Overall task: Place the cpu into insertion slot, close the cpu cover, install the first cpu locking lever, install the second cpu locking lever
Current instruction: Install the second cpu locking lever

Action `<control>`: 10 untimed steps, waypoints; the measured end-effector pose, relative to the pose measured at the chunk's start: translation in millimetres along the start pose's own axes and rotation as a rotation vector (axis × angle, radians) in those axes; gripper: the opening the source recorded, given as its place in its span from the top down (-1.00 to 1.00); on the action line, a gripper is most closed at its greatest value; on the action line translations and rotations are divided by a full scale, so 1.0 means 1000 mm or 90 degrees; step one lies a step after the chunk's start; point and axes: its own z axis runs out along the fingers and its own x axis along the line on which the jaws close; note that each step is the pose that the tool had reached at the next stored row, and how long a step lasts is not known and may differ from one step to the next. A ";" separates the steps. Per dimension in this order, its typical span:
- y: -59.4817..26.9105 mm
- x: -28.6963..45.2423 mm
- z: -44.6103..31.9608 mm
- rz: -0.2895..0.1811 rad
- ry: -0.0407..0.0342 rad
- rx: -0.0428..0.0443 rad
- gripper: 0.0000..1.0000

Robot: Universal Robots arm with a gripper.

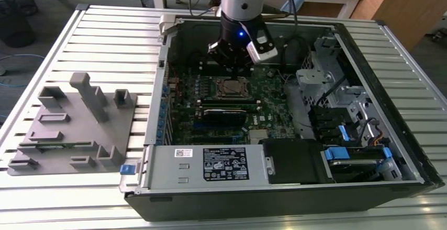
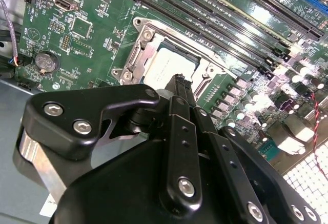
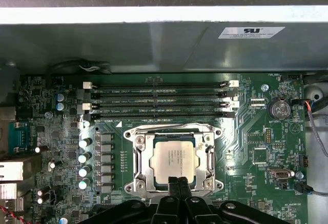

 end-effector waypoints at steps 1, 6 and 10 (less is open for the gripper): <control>-0.0001 0.0000 0.0000 0.000 0.0000 0.0000 0.79; -0.0019 -0.0001 -0.0001 0.000 0.0000 0.0002 0.79; -0.0044 -0.0001 -0.0001 0.000 0.0000 0.0006 0.79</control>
